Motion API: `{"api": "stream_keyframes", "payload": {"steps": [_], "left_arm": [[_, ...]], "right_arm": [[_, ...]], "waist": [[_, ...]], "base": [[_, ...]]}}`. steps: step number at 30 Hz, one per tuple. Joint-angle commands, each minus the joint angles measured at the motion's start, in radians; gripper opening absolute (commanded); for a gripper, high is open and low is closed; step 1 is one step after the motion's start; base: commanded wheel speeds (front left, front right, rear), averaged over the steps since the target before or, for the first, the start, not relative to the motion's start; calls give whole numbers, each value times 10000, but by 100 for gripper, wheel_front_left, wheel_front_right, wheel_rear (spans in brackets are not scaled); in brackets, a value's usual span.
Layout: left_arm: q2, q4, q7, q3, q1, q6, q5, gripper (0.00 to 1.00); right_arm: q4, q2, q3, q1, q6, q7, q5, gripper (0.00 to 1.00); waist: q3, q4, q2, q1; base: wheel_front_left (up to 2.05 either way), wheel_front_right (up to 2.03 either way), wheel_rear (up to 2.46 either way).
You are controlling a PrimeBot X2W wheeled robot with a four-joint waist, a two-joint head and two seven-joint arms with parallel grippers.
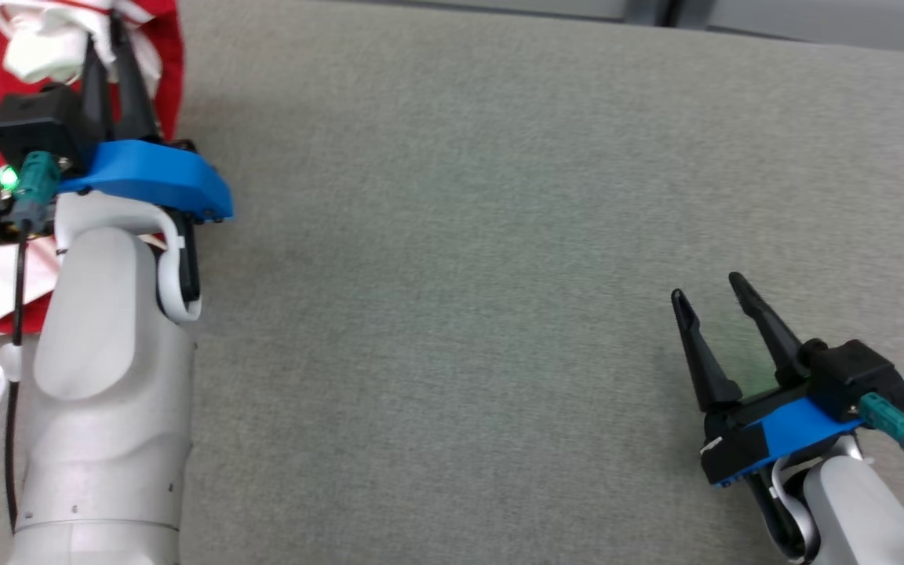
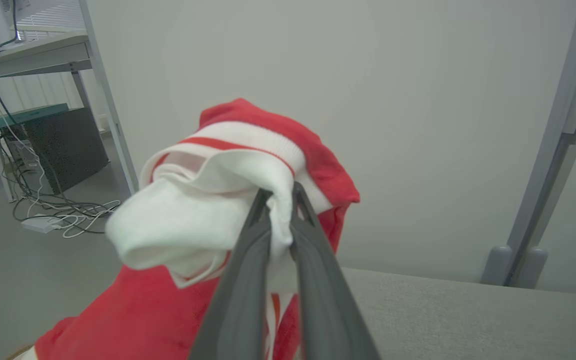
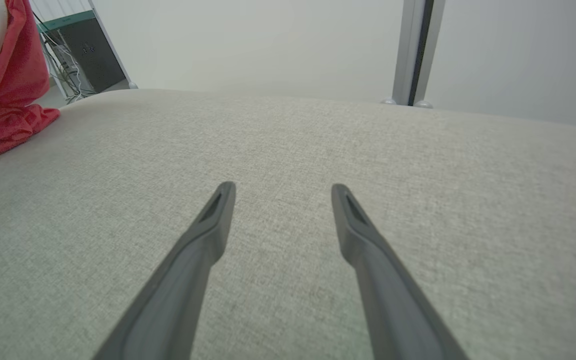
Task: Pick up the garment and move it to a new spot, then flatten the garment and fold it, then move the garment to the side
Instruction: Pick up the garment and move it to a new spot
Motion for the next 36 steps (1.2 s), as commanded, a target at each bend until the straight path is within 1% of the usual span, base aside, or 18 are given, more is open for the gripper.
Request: {"api": "stream_keyframes", "payload": {"steps": [1,8,10,13,14,15,19,20,21,22,25,28,29,30,31,32,34,36], "left_arm": [[-89,-160,-29,-177,15,-139,49,0],[-282,-398,-29,-1174,213,-463,-139,0],[-307,-393,-29,-1570,346,-543,-345,0],[-312,-266,-30,-2588,479,-659,-846,0],[-307,-254,-30,-2934,537,-629,-1098,0],[-307,-254,-30,-2934,537,-629,-1098,0],[-301,-345,-31,-4383,744,-415,-1908,0],[-305,-434,-30,-5054,887,-250,-2388,0],[-305,-434,-30,-5054,887,-250,-2388,0],[-300,-509,-30,-5720,1033,-92,-2769,0],[-297,-719,-30,-6516,1293,134,-3461,0],[-299,-826,-30,-7217,1599,335,-3897,0],[-299,-826,-30,-7217,1599,335,-3897,0],[-290,-860,-30,-7496,1781,512,-4089,71],[-290,-860,-30,-7496,1781,512,-4089,71],[-290,-873,-30,-7574,1892,602,-4149,100],[-292,-864,-29,-7673,2167,744,-4141,100],[-286,-879,-30,-7501,2524,870,-4110,100]], "right_arm": [[44,144,-47,188,0,-6,-38,100],[69,632,-103,157,0,-4,-142,100],[92,703,-69,165,-2,-4,-149,100],[185,835,-118,215,-2,-6,-102,100],[221,886,-78,214,0,-4,-82,100],[221,886,-78,214,0,-4,-82,100],[306,996,-82,276,0,-4,-83,100],[351,1061,-18,297,0,-4,-82,100],[351,1061,-18,297,0,-4,-82,100],[398,1081,63,271,0,-4,-87,100],[441,1128,207,281,0,-4,-126,100],[487,1160,252,290,0,-4,-58,100],[487,1160,252,290,0,-4,-58,100],[501,1182,268,328,0,-4,-49,100],[501,1182,268,328,0,-4,-49,100],[503,1190,270,370,0,-4,-53,100],[513,1178,240,458,0,-4,-61,100],[527,1149,193,537,0,-4,-71,100]], "waist": [[-482,-535,-2,-1],[-799,-1822,-2,-1],[-819,-2236,-2,-1],[-824,-2804,-2,-1],[-829,-3018,-2,-1],[-829,-3018,-2,-1],[-876,-3738,-2,-1],[-922,-4080,-2,-1],[-922,-4080,-2,-1],[-964,-4367,-2,-1],[-1029,-4725,-2,-1],[-1069,-4927,-2,-1],[-1069,-4927,-2,-1],[-1101,-4975,-2,-1],[-1101,-4975,-2,-1],[-1130,-4976,-2,-1],[-1194,-4920,-2,-1],[-1297,-4813,-2,-1]], "base": [[0,0,0],[0,0,0],[0,0,0],[0,0,0],[0,0,0],[0,0,0],[0,0,0],[0,0,0],[0,0,0],[0,0,0],[0,0,0],[0,0,0],[0,0,0],[0,0,0],[0,0,0],[0,0,0],[0,0,0],[0,0,0]]}}
